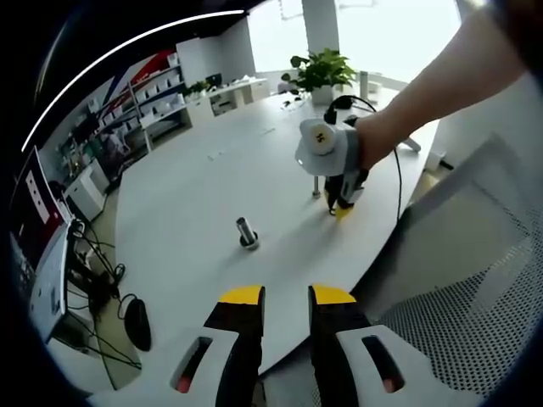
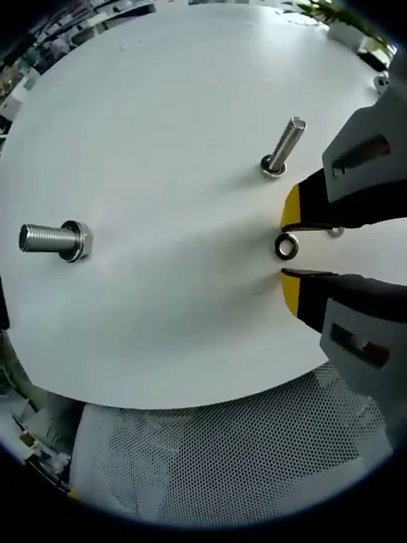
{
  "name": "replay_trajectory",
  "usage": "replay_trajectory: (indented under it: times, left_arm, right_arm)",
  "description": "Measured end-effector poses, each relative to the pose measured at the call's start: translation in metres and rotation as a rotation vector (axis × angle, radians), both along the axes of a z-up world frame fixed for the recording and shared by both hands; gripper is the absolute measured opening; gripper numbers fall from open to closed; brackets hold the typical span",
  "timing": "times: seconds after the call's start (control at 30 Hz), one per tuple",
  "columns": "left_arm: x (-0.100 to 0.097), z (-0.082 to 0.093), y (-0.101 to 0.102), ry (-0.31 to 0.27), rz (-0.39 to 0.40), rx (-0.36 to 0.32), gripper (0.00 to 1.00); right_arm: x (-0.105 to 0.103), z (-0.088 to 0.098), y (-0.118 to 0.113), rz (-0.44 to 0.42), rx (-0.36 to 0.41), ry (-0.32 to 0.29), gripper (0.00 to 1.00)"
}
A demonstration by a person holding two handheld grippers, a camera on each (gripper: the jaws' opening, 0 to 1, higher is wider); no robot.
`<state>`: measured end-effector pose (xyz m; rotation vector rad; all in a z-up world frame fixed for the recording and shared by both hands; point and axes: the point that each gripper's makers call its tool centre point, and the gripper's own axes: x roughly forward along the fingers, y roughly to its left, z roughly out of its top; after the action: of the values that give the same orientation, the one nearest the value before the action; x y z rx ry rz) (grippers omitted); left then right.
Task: Place the washer onto the threaded stud by aligning its center hole with the stud, sliding it down to the base, and recovering from edge contact or off-axis alignment until the washer reaches the visible bottom stop.
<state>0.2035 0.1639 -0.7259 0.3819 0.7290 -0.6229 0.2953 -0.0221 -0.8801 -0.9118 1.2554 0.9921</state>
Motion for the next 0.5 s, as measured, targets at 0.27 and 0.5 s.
replay_trajectory:
  times: [0.27,0.5]
  left_arm:
    - [0.0012,0.0011,0.0019,-0.006,0.013,-0.001,0.18]
    - [0.0015,0.0014,0.0021,-0.008,0.014,0.001,0.18]
  right_arm:
    - [0.0034,-0.0007,-0.0012,0.042,-0.037,0.013,0.16]
    - [0.0014,-0.0003,-0.001,0.043,-0.084,0.008,0.16]
